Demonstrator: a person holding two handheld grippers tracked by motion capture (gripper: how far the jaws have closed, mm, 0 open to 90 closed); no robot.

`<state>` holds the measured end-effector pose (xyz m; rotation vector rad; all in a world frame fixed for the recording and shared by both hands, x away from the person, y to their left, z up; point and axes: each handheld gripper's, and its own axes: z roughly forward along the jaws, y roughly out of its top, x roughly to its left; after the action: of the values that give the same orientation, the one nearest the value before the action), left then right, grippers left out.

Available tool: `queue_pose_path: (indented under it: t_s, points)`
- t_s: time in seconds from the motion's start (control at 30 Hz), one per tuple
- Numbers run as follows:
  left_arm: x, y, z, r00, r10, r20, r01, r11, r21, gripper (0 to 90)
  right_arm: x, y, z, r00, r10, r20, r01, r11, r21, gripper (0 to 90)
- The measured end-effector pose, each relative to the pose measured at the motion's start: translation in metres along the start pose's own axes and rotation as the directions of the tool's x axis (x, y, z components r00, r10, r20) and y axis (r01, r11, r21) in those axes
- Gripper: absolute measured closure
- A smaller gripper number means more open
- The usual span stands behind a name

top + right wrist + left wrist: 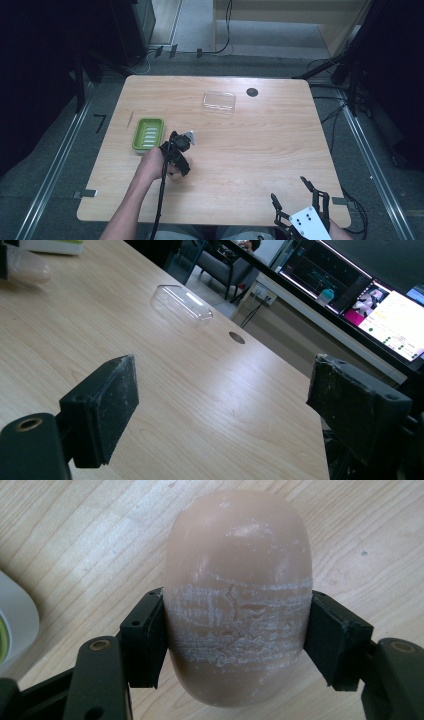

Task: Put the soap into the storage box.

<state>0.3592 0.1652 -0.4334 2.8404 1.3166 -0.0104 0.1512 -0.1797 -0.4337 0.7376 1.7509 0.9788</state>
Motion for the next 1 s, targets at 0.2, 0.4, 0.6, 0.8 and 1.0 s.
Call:
queue_pose_path:
  t_s: [0.2, 0.4, 0.6, 0.8, 1.0]
  points:
    - [0.006, -0.006, -0.003, 0.9999, -0.014, 0.001, 0.014, 0.9999, -0.003, 33.6, 0.001, 0.0, 0.0, 1.0, -0.002, 0.0, 0.002, 1.0, 0.0, 13.2]
    - [0.01, -0.011, -0.006, 0.9996, -0.027, 0.004, 0.027, 0.9995, -0.013, 33.5, 0.001, 0.0, 0.0, 1.0, 0.0, 0.0, 0.0, 1.0, -0.002, 13.2]
    - [0.014, -0.015, -0.009, 0.9992, -0.04, 0.008, 0.04, 0.9991, -0.014, 33.6, 0.001, 0.0, 0.0, 1.0, -0.002, -0.002, 0.002, 1.0, -0.003, 13.2]
    - [0.019, -0.019, -0.012, 0.9984, -0.056, 0.012, 0.056, 0.9982, -0.022, 33.5, 0.0, 0.0, 0.0, 1.0, 0.001, 0.0, -0.001, 1.0, -0.003, 13.2]
    - [0.025, -0.023, -0.016, 0.9975, -0.068, 0.015, 0.069, 0.9971, -0.031, 33.6, 0.0, 0.0, 0.0, 1.0, 0.002, -0.002, -0.002, 1.0, -0.005, 13.2]
